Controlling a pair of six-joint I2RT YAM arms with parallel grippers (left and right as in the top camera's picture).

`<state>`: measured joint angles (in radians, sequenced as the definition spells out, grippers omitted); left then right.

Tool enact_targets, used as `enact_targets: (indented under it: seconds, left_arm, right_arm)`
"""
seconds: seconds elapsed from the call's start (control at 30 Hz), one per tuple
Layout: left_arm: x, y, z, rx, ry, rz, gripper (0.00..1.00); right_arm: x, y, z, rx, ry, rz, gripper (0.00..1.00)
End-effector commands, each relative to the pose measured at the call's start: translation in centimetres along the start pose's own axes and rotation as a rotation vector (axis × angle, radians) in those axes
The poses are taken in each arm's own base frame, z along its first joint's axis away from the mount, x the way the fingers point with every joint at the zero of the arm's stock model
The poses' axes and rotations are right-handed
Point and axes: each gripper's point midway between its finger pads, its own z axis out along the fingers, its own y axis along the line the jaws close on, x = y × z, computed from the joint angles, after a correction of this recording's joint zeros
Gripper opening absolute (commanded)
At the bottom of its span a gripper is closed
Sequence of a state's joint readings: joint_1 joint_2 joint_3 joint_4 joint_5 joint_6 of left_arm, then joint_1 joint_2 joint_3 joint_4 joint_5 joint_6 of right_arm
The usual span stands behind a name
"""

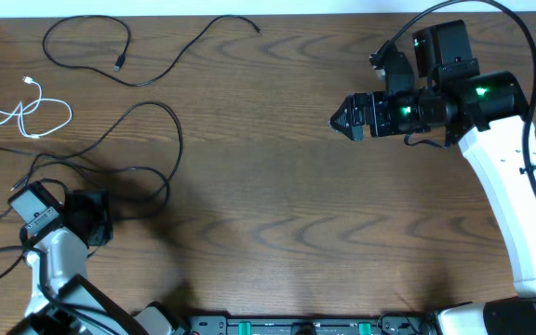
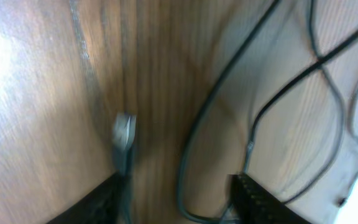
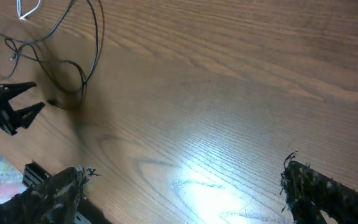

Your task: Untangle cables

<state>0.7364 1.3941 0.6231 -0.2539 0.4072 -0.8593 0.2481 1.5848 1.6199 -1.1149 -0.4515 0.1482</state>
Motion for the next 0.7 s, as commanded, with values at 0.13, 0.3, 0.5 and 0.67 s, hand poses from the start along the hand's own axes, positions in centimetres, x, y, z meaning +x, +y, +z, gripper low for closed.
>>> enact_targets:
  seconds: [0.13,0.3,0.5,0.67]
  left_arm:
    - [-0.1,-0.5,-0.4,0.003,-0.001,0.167,0.74]
    - [-0.3,-3.5,-3.0,0.097,-0.029,0.207,0.78]
    - [1.0,-8.5,-6.2,0.299,-0.065,0.370,0.78]
    - [4.3,-11.0,-5.5,0.357,-0.035,0.574,0.77]
  right_arm:
    - [0.3,0.2,0.3,-0.001,0.018,-0.015,0.99]
    - [0.3,0.2,0.3,-0.001,0.018,-0.016,0.99]
    - [0.2,0.2,0.3,-0.002,0.011,-0.019,0.99]
    - [0.0,0.2,0.3,-0.003,0.003,-0.022,0.99]
